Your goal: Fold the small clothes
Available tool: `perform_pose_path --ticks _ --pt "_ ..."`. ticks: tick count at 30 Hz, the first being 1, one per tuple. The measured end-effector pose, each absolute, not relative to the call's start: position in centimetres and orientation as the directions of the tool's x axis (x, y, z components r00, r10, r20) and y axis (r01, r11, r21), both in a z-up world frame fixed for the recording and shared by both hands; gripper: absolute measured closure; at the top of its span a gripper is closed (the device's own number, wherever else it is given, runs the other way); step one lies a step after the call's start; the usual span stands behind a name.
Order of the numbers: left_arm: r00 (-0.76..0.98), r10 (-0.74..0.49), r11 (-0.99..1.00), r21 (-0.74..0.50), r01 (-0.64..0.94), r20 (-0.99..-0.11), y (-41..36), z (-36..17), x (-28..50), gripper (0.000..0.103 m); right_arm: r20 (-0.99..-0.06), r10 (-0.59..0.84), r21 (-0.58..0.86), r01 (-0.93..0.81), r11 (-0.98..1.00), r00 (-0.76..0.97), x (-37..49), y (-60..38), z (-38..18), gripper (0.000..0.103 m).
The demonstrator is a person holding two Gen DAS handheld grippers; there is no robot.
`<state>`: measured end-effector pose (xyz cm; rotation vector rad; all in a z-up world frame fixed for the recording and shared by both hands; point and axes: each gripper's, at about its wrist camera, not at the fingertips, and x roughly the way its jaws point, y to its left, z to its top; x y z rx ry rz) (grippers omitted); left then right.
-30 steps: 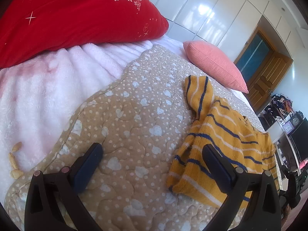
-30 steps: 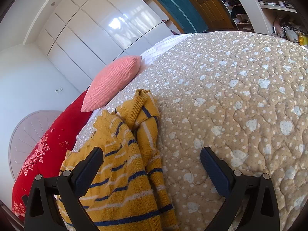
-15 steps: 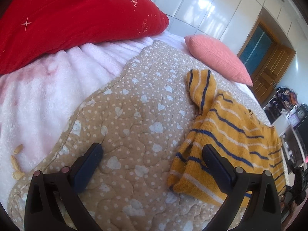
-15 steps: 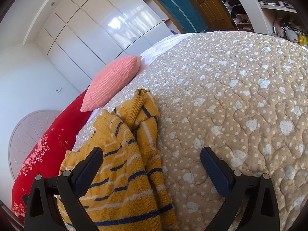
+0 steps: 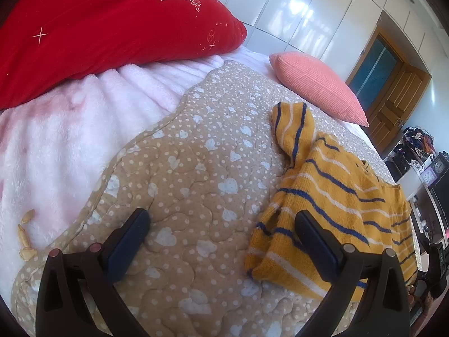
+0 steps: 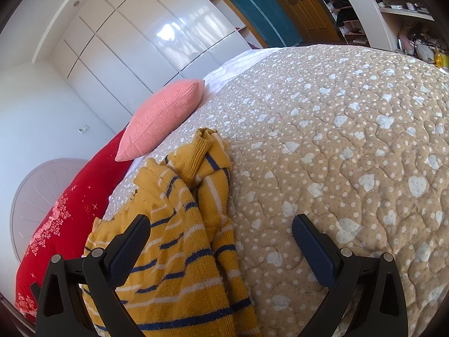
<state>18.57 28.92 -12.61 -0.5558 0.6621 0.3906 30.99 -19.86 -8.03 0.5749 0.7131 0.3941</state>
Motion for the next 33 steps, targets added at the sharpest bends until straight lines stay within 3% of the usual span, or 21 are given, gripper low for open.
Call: perform_pose_path --ticks 33 --pt "0.735 0.161 0.783 -0.368 -0.501 -0.659 29.11 -12.50 17.62 0.000 -0.491 0.523 0.618 -0.144 0.773 0.697 30.77 -20.06 -7.79 0.001"
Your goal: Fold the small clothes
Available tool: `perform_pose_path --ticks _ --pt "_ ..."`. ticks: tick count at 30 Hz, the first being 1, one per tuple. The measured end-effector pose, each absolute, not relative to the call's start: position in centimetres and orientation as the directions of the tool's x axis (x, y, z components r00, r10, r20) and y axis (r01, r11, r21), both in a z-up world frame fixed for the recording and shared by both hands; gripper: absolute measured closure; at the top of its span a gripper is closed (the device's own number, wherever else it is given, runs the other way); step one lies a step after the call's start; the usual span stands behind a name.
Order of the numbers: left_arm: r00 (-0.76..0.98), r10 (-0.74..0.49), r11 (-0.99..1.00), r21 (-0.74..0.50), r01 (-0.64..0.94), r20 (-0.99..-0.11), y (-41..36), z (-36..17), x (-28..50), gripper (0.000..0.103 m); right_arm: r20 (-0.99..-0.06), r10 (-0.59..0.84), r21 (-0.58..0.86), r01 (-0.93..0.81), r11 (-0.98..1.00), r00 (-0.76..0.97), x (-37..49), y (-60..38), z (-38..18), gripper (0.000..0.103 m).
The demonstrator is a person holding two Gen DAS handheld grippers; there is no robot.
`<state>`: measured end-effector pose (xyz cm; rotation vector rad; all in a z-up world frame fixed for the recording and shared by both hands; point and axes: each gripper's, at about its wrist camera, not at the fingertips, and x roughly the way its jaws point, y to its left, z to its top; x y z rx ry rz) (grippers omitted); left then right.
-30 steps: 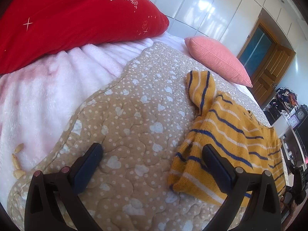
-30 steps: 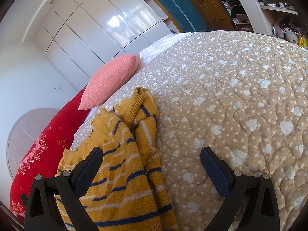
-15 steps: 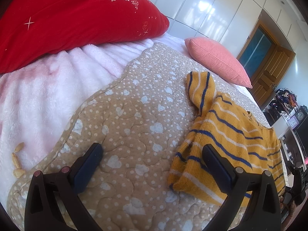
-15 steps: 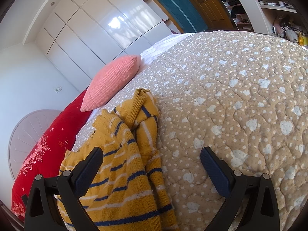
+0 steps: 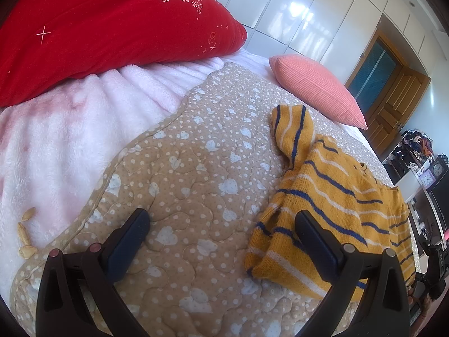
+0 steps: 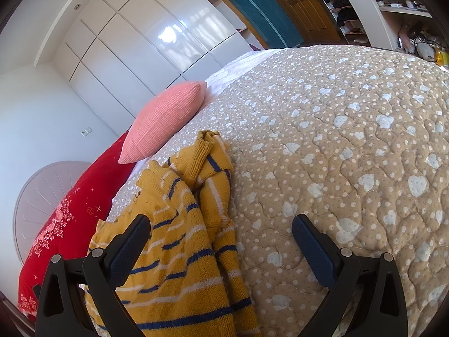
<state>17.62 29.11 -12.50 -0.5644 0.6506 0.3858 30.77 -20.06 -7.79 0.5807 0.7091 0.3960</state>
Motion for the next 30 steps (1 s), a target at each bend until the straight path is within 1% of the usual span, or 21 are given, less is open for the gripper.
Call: perform_pose_path --ticks 16,30 --pt "0.741 0.159 0.781 -0.376 -0.499 -0.653 29.15 -12.37 17.30 0.000 -0.490 0.524 0.620 -0.144 0.772 0.697 30.61 -20.29 -7.78 0.001" --pt "0.763 0.151 0.773 -0.405 -0.488 -0.629 29.30 -12.26 16.87 0.000 -0.489 0.525 0.620 -0.145 0.771 0.697 30.69 -20.22 -7.78 0.001"
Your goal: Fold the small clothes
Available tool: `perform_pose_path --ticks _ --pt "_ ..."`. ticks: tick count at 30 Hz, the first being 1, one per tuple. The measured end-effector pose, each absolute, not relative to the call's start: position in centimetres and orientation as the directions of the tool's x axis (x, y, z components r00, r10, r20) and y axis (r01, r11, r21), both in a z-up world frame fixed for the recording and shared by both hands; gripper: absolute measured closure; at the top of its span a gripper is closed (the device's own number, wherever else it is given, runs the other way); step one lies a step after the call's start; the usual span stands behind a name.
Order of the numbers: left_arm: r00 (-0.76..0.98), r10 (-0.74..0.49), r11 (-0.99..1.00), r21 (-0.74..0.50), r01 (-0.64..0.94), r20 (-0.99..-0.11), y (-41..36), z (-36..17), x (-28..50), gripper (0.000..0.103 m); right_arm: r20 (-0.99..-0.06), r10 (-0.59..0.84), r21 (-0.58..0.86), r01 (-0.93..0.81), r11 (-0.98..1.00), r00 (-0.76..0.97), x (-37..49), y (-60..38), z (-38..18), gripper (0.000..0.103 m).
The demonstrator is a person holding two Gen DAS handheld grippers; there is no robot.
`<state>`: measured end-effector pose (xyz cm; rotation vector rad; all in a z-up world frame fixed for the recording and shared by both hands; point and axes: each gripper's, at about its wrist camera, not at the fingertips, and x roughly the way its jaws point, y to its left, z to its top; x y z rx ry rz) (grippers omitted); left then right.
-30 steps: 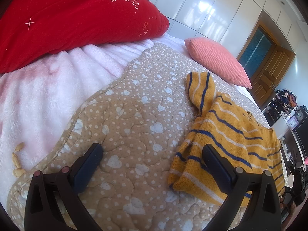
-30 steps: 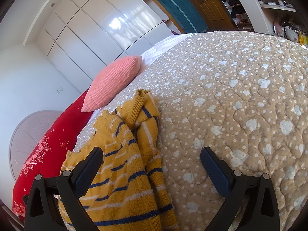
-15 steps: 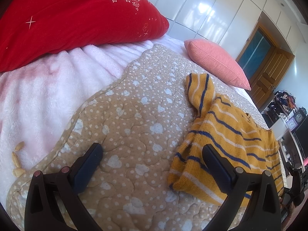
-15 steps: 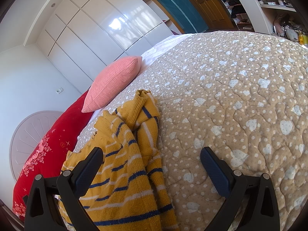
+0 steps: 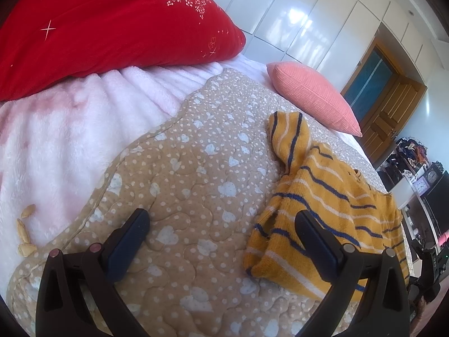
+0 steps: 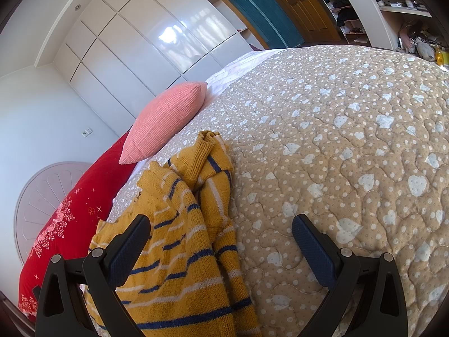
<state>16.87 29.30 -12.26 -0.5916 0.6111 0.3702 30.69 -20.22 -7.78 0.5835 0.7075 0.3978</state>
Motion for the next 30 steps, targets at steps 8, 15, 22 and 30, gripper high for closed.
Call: perform_pose_path --ticks 8,15,22,30 --pt "0.773 0.147 0.770 -0.419 -0.481 -0.617 29.37 -12.42 16.56 0.000 -0.489 0.524 0.620 -0.145 0.771 0.697 30.62 -20.39 -7.81 0.001" --pt "0.769 0.150 0.773 -0.412 -0.483 -0.621 29.33 -12.45 16.59 0.000 -0.488 0.526 0.621 -0.146 0.770 0.697 30.64 -20.40 -7.81 0.001" --pt "0.767 0.150 0.773 -0.410 -0.484 -0.624 29.33 -12.41 16.53 0.000 -0.487 0.526 0.622 -0.146 0.769 0.697 30.59 -20.49 -7.80 0.001" --pt "0.761 0.152 0.774 -0.403 -0.488 -0.631 29.31 -12.47 16.69 0.000 -0.487 0.526 0.622 -0.146 0.769 0.697 30.56 -20.56 -7.81 0.001"
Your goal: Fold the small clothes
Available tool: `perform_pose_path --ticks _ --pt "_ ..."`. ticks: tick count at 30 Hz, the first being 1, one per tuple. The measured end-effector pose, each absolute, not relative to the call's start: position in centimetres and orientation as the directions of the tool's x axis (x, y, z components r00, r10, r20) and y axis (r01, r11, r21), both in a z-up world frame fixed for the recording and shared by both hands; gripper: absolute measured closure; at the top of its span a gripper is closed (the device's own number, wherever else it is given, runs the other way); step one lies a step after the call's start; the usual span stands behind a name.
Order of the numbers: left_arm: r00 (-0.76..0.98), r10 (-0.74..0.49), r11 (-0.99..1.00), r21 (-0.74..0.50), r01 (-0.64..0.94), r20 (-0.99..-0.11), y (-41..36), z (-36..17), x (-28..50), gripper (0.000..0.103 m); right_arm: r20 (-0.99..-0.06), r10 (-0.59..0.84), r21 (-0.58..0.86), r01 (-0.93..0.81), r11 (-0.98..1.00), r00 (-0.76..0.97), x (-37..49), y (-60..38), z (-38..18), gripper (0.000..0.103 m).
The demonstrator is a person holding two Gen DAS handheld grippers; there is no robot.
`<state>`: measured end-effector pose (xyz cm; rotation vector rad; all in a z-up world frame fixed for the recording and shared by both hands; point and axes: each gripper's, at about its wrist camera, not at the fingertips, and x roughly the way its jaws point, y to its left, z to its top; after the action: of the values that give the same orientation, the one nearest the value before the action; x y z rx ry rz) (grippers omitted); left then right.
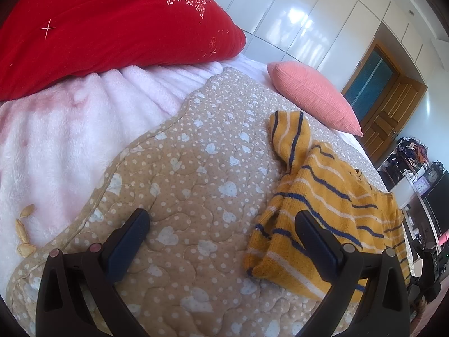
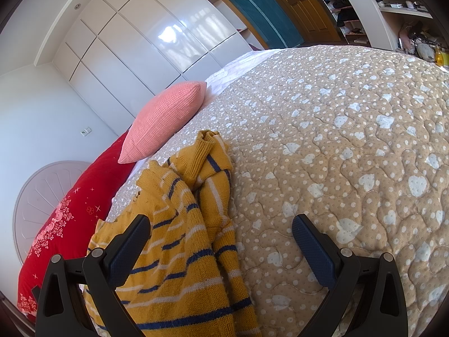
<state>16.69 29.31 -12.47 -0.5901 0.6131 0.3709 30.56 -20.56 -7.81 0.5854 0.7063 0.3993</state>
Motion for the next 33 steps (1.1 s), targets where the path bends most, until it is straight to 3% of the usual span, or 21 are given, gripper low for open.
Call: perform_pose_path --ticks 7,15,26,31,33 --pt "0.726 0.161 0.780 -0.364 -0.509 -0.669 29.2 -12.5 17.7 0.000 -0.486 0.526 0.622 -0.146 0.769 0.698 30.5 -20.6 -7.8 0.001" --pt "0.546 0.264 0.833 -0.097 -0.544 -0.795 27.3 -12.8 21.7 0.000 -0.494 0.525 0.619 -0.143 0.772 0.693 30.7 -20.5 -7.8 0.001" --pt "0.598 0.242 0.830 -0.157 -0.535 -0.764 27.7 -12.8 20.6 0.000 -0.591 0.456 0.522 -0.116 0.845 0.666 32.8 -17.2 -7.7 0.001" --pt "0.667 0.233 0.809 -0.240 -0.537 -0.708 28.0 -12.0 18.6 0.000 -0.617 0.437 0.493 -0.111 0.863 0.654 33.4 -15.8 -7.6 0.001" --pt "0.687 0.292 0.784 -0.245 -0.570 -0.666 27.9 -11.2 17.3 0.000 -0.683 0.390 0.425 -0.099 0.900 0.617 33.8 -14.8 -7.0 0.001"
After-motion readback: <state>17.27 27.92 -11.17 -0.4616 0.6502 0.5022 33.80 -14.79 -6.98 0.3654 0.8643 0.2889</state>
